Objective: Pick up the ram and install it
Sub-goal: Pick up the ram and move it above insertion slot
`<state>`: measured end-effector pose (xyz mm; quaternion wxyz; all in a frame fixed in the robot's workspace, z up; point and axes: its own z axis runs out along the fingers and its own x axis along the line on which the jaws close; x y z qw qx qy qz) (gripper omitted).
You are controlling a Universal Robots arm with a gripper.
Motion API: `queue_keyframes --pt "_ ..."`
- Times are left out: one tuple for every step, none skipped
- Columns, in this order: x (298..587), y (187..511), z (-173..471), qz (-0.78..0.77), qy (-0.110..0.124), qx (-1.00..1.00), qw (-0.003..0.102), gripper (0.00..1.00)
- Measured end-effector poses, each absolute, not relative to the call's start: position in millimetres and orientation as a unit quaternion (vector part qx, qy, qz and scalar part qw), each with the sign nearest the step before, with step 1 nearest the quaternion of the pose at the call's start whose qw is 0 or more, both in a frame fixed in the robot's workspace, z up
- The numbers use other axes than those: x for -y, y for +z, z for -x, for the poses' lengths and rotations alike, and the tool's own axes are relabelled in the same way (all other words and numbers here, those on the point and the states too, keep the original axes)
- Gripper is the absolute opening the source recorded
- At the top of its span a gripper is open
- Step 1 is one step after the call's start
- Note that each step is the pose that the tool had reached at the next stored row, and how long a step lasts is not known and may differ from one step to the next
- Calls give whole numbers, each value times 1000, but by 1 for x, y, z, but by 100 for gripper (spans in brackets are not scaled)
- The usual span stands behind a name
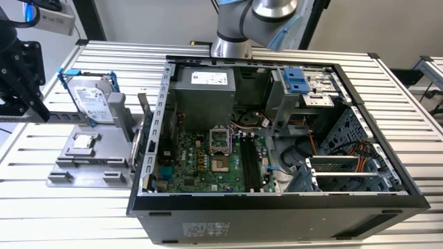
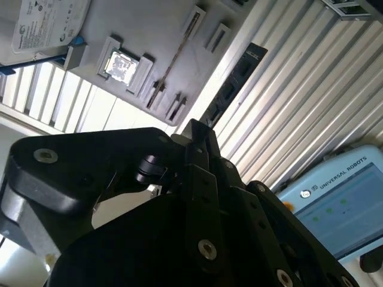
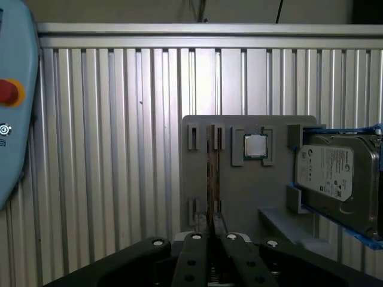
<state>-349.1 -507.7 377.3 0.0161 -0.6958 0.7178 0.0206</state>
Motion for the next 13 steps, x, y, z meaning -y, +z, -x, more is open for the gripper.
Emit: queue_keyframes --pt "508 377 349 696 21 -718 16 0" --pt "508 377 349 696 21 -718 16 0" --pt "508 377 349 696 21 -718 16 0" --pt "508 377 349 696 21 -718 16 0" --pt "508 377 348 696 21 -718 16 0" --pt "508 377 344 696 21 -718 15 0" --pt "508 377 339 696 21 -718 15 0" --pt "508 376 335 696 21 -718 15 0" --pt "508 375 330 696 21 -718 15 0" --pt "508 375 326 696 21 -718 15 0" --pt "508 374 321 696 21 -718 15 0" --pt "508 373 317 696 21 -718 15 0" --pt "508 373 312 696 21 -718 15 0"
